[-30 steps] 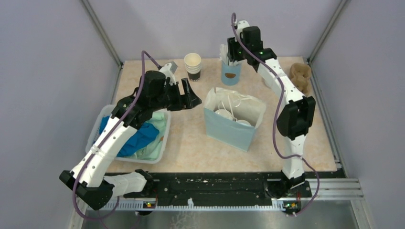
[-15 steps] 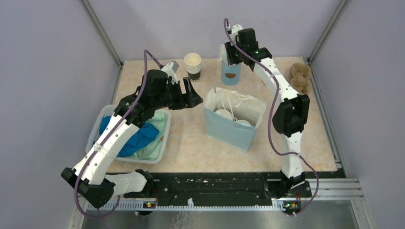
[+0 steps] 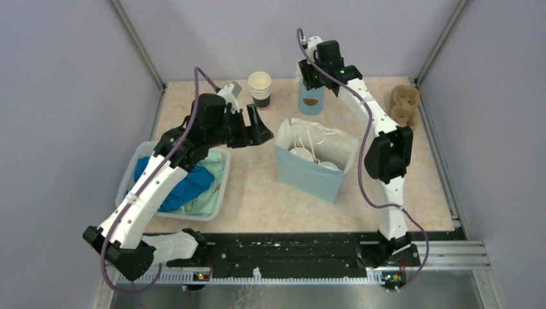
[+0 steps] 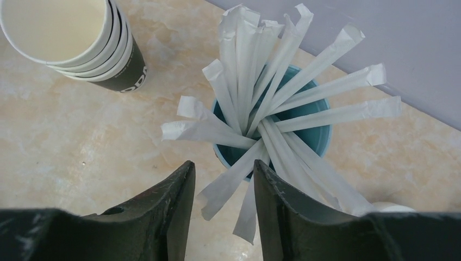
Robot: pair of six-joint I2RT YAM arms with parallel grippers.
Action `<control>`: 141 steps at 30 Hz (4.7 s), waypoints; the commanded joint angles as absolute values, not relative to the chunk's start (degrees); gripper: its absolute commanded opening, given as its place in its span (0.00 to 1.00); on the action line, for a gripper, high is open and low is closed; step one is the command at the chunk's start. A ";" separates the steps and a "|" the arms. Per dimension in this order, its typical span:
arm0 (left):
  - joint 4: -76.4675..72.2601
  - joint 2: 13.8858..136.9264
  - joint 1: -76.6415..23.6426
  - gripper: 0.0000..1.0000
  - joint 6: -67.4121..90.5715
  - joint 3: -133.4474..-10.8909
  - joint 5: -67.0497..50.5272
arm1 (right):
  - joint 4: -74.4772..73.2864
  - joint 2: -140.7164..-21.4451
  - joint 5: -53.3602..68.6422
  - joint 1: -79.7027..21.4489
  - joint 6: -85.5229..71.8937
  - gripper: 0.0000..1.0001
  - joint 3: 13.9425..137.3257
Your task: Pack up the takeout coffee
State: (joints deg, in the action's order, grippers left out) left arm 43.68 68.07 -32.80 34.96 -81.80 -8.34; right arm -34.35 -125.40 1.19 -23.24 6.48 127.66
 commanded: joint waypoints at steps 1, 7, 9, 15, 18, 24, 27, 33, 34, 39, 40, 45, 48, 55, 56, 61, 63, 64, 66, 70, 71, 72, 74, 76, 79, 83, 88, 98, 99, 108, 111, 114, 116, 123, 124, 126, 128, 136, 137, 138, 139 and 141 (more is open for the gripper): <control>41.41 68.55 -32.25 0.85 34.11 -83.15 -9.42 | -33.59 -124.62 1.53 -24.04 7.03 0.46 130.72; 41.41 68.84 -31.87 0.85 33.75 -83.39 -10.01 | -33.56 -122.69 1.32 -24.57 7.32 0.50 131.11; 41.48 68.82 -31.80 0.85 33.68 -83.42 -10.25 | -33.42 -122.34 1.12 -24.68 7.66 0.47 129.93; 41.46 68.99 -31.49 0.85 33.46 -83.44 -10.96 | -33.95 -123.77 -1.13 -24.70 8.31 0.36 129.63; 41.57 69.02 -31.47 0.85 33.33 -83.35 -11.00 | -33.84 -124.36 -1.47 -24.65 8.41 0.35 130.02; 41.48 68.91 -31.24 0.85 33.37 -83.18 -11.04 | -34.19 -124.97 -2.11 -24.68 9.09 0.31 130.01; 41.22 68.96 -31.19 0.85 33.35 -83.03 -11.13 | -34.04 -125.06 -1.96 -24.67 9.23 0.28 129.75; 40.83 68.93 -31.07 0.85 33.58 -82.67 -11.37 | -34.03 -125.50 -1.51 -24.63 9.21 0.20 129.90; 40.85 68.95 -31.06 0.85 33.57 -82.62 -11.39 | -33.94 -125.57 -1.64 -24.67 9.23 0.20 129.92; 40.94 68.97 -30.98 0.85 33.58 -82.66 -11.53 | -34.25 -126.08 -1.95 -24.70 9.38 0.26 129.90; 40.91 68.93 -30.88 0.85 33.58 -82.62 -11.52 | -34.34 -126.06 -2.01 -24.66 9.48 0.26 129.86; 41.02 69.04 -30.68 0.85 33.37 -82.77 -11.64 | -34.24 -126.23 -2.46 -24.65 9.83 0.23 129.63; 40.95 69.25 -30.53 0.85 33.27 -82.71 -12.05 | -34.10 -126.42 -2.51 -24.67 9.76 0.18 130.02; 40.85 69.63 -30.22 0.85 32.83 -82.85 -12.76 | -34.16 -126.86 -3.29 -24.62 10.14 0.00 132.79; 40.87 69.53 -30.16 0.85 32.80 -82.88 -12.86 | -34.04 -126.84 -3.42 -24.69 10.33 0.00 133.52; 40.86 69.39 -29.93 0.85 32.61 -82.64 -13.47 | -31.92 -126.43 -4.45 -24.74 11.87 0.00 137.60; 40.87 69.26 -29.87 0.85 32.60 -82.62 -13.87 | -30.97 -126.26 -5.49 -24.79 12.73 0.00 139.29; 40.93 69.06 -29.85 0.85 32.54 -82.64 -14.03 | -30.79 -126.26 -6.04 -24.86 12.94 0.00 140.40; 41.06 68.55 -29.76 0.85 32.38 -82.68 -14.14 | -30.48 -125.93 -6.77 -24.87 13.21 0.00 142.37; 41.17 67.48 -29.64 0.85 32.14 -82.71 -14.69 | -29.96 -122.84 -8.43 -25.38 13.38 0.00 144.89; 41.24 67.23 -29.65 0.85 32.02 -82.80 -15.02 | -30.11 -121.61 -8.89 -25.65 13.36 0.00 145.27; 41.32 67.02 -29.62 0.85 31.85 -82.92 -15.23 | -30.33 -119.95 -9.33 -26.12 13.40 0.00 145.52; 41.74 66.53 -29.62 0.85 31.38 -83.20 -15.80 | -31.12 -115.11 -10.31 -27.54 13.47 0.00 145.14; 42.15 65.67 -29.51 0.85 30.92 -83.23 -16.37 | -32.17 -109.76 -10.01 -28.92 13.21 0.00 143.21; 42.32 64.05 -29.42 0.86 30.21 -82.31 -17.36 | -32.56 -99.52 -6.36 -30.82 12.15 0.00 135.52; 41.55 61.81 -29.44 0.86 30.04 -80.31 -19.26 | -34.44 -86.58 -1.12 -31.52 4.75 0.00 124.78; 40.85 59.74 -29.40 0.86 30.15 -79.00 -22.04 | -38.65 -74.73 9.40 -31.49 -2.61 0.00 115.79; 43.97 57.29 -29.44 0.86 28.96 -80.03 -24.05 | -56.04 -66.87 20.71 -31.54 -7.20 0.00 110.37; 44.00 57.06 -29.38 0.86 28.95 -79.86 -24.34 | -57.09 -66.63 21.90 -31.51 -7.12 0.00 110.09; 45.05 56.36 -29.39 0.86 29.14 -80.71 -24.51 | -56.60 -63.87 25.98 -31.53 -8.47 0.00 104.86; 45.39 56.24 -29.40 0.86 29.09 -80.82 -24.10 | -56.24 -63.69 26.72 -31.55 -8.67 0.00 104.02; 45.53 56.10 -29.37 0.86 29.17 -80.61 -24.00 | -56.73 -64.22 28.39 -31.55 -8.96 0.00 103.82; 45.52 55.94 -29.42 0.86 29.27 -80.31 -23.82 | -59.51 -65.26 28.33 -31.52 -8.25 0.00 104.01; 45.12 56.03 -29.44 0.86 29.53 -80.00 -23.49 | -60.14 -66.02 25.30 -32.14 -5.91 0.00 99.53; 45.05 56.07 -29.43 0.86 29.60 -80.05 -23.48 | -59.36 -66.31 25.68 -32.43 -6.08 0.00 98.41; 45.00 56.19 -29.43 0.86 29.70 -80.08 -23.47 | -57.35 -67.10 25.48 -33.24 -6.77 0.00 95.30; 44.88 56.32 -29.44 0.86 29.79 -80.22 -23.36 | -54.36 -67.88 24.26 -34.82 -7.95 0.00 91.91; 45.22 56.23 -29.43 0.86 30.14 -80.64 -22.77 | -39.97 -72.33 18.82 -38.23 -14.36 0.00 79.66; 45.40 56.25 -29.44 0.86 30.04 -80.88 -22.70 | -40.68 -73.38 17.99 -38.63 -14.43 0.00 79.54; 45.62 56.25 -29.42 0.86 29.99 -81.20 -22.60 | -41.60 -74.21 17.37 -38.89 -14.26 0.00 79.53; 45.96 56.11 -29.43 0.86 29.85 -81.54 -22.33 | -42.59 -74.70 16.75 -39.09 -14.24 0.02 79.96; 46.62 56.12 -29.39 0.86 29.33 -82.18 -21.65 | -44.12 -74.17 14.84 -39.25 -14.91 0.18 81.93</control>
